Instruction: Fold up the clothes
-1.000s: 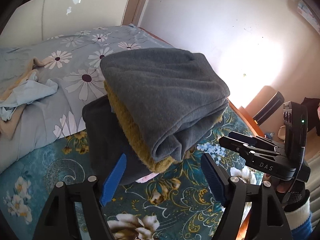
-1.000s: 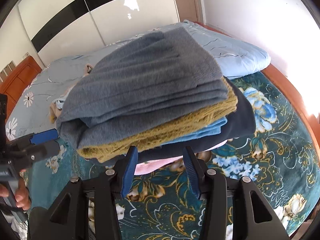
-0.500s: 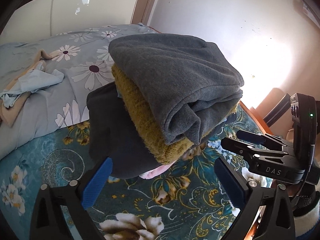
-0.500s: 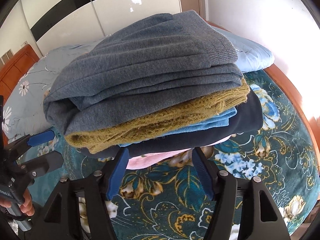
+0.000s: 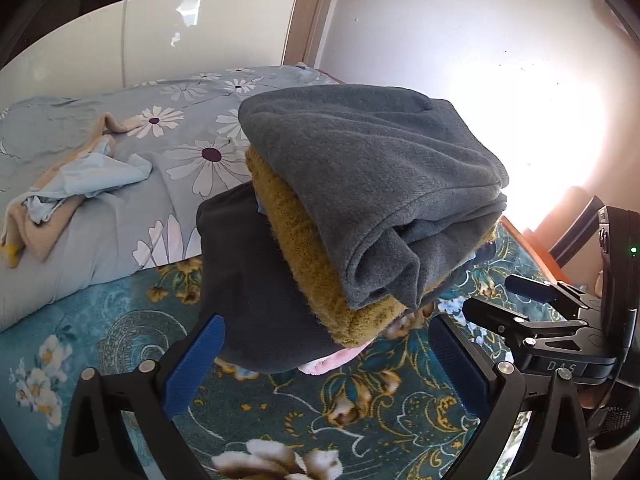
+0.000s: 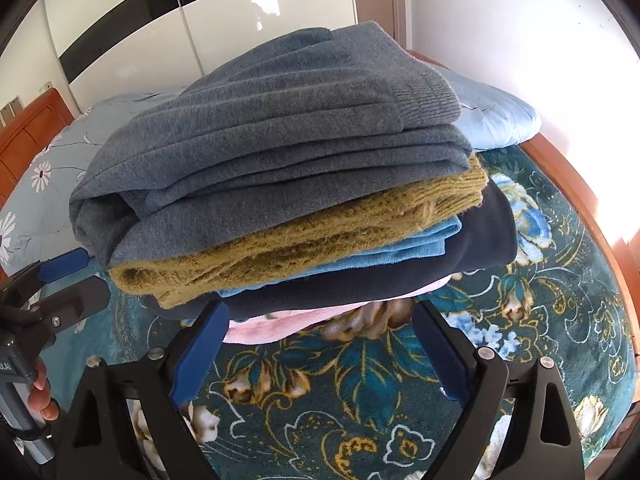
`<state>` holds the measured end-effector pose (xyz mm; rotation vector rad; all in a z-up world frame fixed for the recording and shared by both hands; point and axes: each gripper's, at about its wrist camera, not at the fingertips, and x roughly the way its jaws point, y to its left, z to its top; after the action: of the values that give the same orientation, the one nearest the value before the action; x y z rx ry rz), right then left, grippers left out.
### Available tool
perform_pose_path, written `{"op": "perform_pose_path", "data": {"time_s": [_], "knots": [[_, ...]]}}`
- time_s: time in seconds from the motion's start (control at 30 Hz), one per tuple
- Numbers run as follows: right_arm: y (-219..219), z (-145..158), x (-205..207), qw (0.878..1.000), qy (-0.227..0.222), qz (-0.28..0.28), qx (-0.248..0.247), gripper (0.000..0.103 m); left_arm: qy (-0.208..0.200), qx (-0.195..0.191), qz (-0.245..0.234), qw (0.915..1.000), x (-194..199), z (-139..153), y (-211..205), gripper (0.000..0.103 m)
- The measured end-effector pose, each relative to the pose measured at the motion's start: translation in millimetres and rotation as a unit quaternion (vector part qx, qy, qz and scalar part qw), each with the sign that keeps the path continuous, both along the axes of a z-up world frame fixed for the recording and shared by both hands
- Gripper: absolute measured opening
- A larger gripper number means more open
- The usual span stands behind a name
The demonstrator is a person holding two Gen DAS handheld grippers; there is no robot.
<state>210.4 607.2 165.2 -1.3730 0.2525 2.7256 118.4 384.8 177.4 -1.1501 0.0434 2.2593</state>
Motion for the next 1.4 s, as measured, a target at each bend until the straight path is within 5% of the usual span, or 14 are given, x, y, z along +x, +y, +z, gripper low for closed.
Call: {"op": "perform_pose_path", "data": {"time_s": [0.37,1.4], "knots": [[3,1,0,0.998,0.016,-0.003,0.053,0.094,0.052,-0.063,0.004,0.9966,3,-14,14,0.103],[10,-10,-9,0.999,-0.003,-0.013,0.035,0.094,0.038,-0.050,0.010,0.9980,-7,-16,20,0.103]]}}
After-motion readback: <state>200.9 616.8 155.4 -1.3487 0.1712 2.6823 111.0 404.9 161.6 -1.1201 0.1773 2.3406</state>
